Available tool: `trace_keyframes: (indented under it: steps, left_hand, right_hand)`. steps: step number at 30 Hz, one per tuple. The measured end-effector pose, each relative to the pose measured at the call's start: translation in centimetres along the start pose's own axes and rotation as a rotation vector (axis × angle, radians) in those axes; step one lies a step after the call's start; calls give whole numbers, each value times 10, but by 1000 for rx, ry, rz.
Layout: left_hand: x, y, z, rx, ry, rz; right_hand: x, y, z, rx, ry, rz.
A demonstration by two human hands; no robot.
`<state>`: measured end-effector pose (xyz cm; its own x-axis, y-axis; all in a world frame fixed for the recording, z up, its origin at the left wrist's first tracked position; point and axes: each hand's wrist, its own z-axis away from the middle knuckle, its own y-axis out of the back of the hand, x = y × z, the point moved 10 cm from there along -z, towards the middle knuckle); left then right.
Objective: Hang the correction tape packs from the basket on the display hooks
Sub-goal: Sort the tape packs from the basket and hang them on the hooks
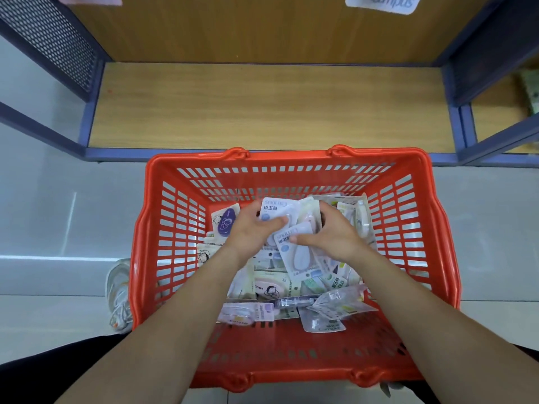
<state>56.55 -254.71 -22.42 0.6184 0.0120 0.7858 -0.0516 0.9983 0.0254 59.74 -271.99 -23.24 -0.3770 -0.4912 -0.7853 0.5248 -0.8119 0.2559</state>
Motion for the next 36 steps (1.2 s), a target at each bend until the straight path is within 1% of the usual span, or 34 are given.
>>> trace_keyframes:
  steps: [2,4,8,10,13,14,17,23,28,32,36]
  left_hand:
    - [-2,7,-2,29,-5,-22]
    - [-11,8,-3,18,13,-35]
    - [-32,5,-6,-16,73,-13]
    - [-35,4,-8,-32,84,4]
    - [-38,4,-9,-46,101,-1]
    - [-38,5,-9,-45,103,-5]
    - [-38,5,-9,-38,101,20]
    - [-37,10,-8,-25,147,173]
    - [-35,28,-10,9,136,191]
    - [-31,25,-8,-48,107,192]
    - [-21,31,-8,29,71,235]
  right_hand:
    - [-4,-3,-5,12,17,-54]
    - [1,-5,-7,34,0,-77]
    - [15,-13,-5,27,-33,-98]
    - [18,-14,-2,-25,-49,-98]
    - [26,-18,5,-158,-84,-95]
    - [30,-19,6,-171,-92,-72]
    - [33,-18,8,-126,-119,-72]
    - [36,-10,11,-22,-167,-295]
    - [37,3,13,66,-194,-444]
    - [34,3,14,72,-191,-459]
    - [34,-1,14,80,-197,-471]
